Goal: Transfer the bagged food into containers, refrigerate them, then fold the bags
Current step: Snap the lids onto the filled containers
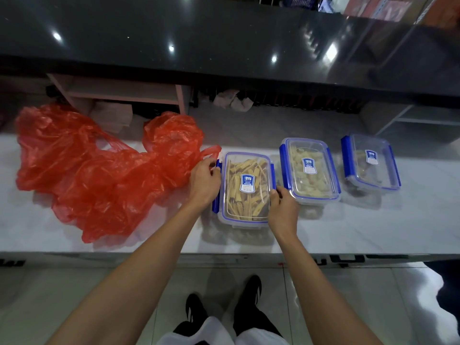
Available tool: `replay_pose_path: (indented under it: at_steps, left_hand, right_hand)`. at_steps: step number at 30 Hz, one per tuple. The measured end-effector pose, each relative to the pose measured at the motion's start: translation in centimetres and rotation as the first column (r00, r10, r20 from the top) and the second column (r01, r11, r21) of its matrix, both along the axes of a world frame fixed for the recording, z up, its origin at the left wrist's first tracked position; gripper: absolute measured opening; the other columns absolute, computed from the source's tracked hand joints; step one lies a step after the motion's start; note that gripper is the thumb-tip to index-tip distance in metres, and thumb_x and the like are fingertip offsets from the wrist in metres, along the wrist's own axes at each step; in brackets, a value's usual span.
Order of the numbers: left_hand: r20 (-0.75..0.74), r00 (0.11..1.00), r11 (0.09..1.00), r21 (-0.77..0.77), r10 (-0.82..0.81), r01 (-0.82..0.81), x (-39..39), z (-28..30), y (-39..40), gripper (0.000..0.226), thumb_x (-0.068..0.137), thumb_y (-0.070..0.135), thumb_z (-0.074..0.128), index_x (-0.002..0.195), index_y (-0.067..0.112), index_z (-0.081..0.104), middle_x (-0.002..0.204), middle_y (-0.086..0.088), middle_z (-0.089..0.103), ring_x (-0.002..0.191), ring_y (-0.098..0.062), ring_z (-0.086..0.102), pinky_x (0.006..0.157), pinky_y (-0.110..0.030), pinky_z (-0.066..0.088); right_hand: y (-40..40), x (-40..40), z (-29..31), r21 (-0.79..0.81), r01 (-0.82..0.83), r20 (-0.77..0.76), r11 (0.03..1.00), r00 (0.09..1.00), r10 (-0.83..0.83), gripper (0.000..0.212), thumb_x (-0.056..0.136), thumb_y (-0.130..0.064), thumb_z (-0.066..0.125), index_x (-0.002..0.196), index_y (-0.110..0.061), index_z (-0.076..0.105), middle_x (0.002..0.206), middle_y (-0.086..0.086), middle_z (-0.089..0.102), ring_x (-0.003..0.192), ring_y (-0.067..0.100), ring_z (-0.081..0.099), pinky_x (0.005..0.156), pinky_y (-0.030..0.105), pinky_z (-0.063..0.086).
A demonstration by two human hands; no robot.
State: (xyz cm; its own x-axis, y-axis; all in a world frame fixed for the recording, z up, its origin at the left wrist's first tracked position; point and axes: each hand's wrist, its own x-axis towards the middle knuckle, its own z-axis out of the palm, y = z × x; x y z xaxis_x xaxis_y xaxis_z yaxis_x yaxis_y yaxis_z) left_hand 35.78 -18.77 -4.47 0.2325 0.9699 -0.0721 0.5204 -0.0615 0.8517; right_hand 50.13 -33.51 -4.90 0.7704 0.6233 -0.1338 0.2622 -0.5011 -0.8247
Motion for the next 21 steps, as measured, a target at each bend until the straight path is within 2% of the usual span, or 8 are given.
replay_pose_path:
  at_steps: [3, 6, 8, 11, 14, 17, 19, 21]
  left_hand:
    - [0.025, 1.0, 0.999, -0.035, -0.018, 0.019, 0.5, 0.6, 1.3, 0.033, 0.098, 0.012, 0.056, 0.13, 0.012, 0.063, 0.121, 0.0, 0.065, 0.102, -0.014, 0.061, 0.089, -0.024, 0.046]
    - [0.073, 0.997, 0.978, -0.204, -0.023, 0.038, 0.4, 0.4, 3.0, 0.034, 0.099, 0.013, 0.055, 0.132, 0.015, 0.063, 0.125, 0.0, 0.065, 0.107, -0.018, 0.063, 0.093, -0.032, 0.052]
    - [0.152, 0.987, 0.949, -0.316, 0.048, 0.003, 0.1, 0.1, 3.4, 0.026, 0.098, 0.014, 0.055, 0.12, 0.02, 0.069, 0.118, -0.003, 0.071, 0.097, -0.022, 0.069, 0.084, -0.037, 0.058]
    - [0.243, 0.95, 0.895, -0.44, 0.194, -0.07, -0.6, 0.0, 2.6, 0.019, 0.097, 0.01, 0.058, 0.11, 0.018, 0.07, 0.098, -0.005, 0.075, 0.071, -0.015, 0.065, 0.055, -0.025, 0.05]
    - [0.274, 0.929, 0.826, -0.561, 0.251, -0.058, -1.1, -1.0, 1.1, 0.02, 0.097, 0.011, 0.061, 0.115, 0.011, 0.07, 0.083, -0.003, 0.073, 0.062, -0.013, 0.059, 0.052, -0.026, 0.045]
    - [0.304, 0.92, 0.773, -0.634, 0.247, 0.002, -1.5, -1.6, -0.5, 0.019, 0.097, 0.016, 0.061, 0.112, 0.016, 0.072, 0.069, 0.001, 0.069, 0.049, -0.01, 0.055, 0.045, -0.025, 0.042]
    - [0.315, 0.914, 0.753, -0.658, 0.255, 0.017, -1.8, -1.6, -1.2, 0.018, 0.098, 0.021, 0.061, 0.11, 0.017, 0.073, 0.07, 0.002, 0.071, 0.052, -0.01, 0.06, 0.05, -0.027, 0.045]
    - [0.362, 0.883, 0.731, -0.682, 0.299, 0.032, -2.0, -1.5, -1.5, 0.018, 0.097, 0.025, 0.063, 0.111, 0.019, 0.073, 0.083, -0.001, 0.078, 0.067, -0.016, 0.07, 0.062, -0.032, 0.053]
  right_hand:
    - [0.0, 0.1, 0.1, -0.003, -0.004, -0.003, 1.0, 1.0, 0.004, 0.029, 0.106, -0.027, 0.045, 0.123, -0.013, 0.063, 0.107, 0.001, 0.067, 0.091, 0.007, 0.062, 0.062, 0.014, 0.045]
    - [0.0, 0.1, 0.2, -0.001, 0.001, -0.02, 1.0, 1.0, -0.001, 0.027, 0.106, -0.028, 0.046, 0.122, -0.015, 0.062, 0.108, 0.0, 0.067, 0.09, 0.004, 0.061, 0.061, 0.013, 0.045]
    - [0.0, 0.1, 0.1, 0.003, 0.002, -0.023, 1.0, 1.0, -0.002, 0.026, 0.106, -0.028, 0.045, 0.121, -0.015, 0.062, 0.107, -0.001, 0.067, 0.091, 0.006, 0.062, 0.061, 0.014, 0.046]
    - [-0.1, -0.1, 0.2, 0.022, 0.011, -0.032, 1.0, 0.999, -0.01, 0.026, 0.106, -0.028, 0.046, 0.121, -0.015, 0.062, 0.107, -0.002, 0.065, 0.094, 0.008, 0.063, 0.063, 0.016, 0.048]
    - [-0.1, -0.3, 0.2, 0.033, 0.016, -0.038, 0.999, 0.999, -0.015, 0.026, 0.106, -0.028, 0.045, 0.123, -0.015, 0.061, 0.109, -0.002, 0.064, 0.09, 0.004, 0.061, 0.064, 0.016, 0.049]
    - [0.1, -0.5, 0.3, 0.039, 0.01, -0.047, 0.999, 0.999, -0.008, 0.027, 0.106, -0.028, 0.045, 0.123, -0.014, 0.061, 0.109, -0.001, 0.065, 0.096, 0.009, 0.063, 0.064, 0.017, 0.049]
    - [0.2, -0.6, 0.4, 0.034, 0.006, -0.042, 0.999, 0.999, -0.005, 0.027, 0.107, -0.027, 0.044, 0.122, -0.014, 0.061, 0.107, -0.002, 0.064, 0.091, 0.005, 0.062, 0.062, 0.015, 0.046]
    - [0.2, -0.7, 0.6, 0.029, 0.007, -0.043, 1.0, 0.999, -0.005, 0.028, 0.106, -0.028, 0.044, 0.123, -0.014, 0.06, 0.106, -0.004, 0.061, 0.086, 0.0, 0.06, 0.06, 0.013, 0.044]
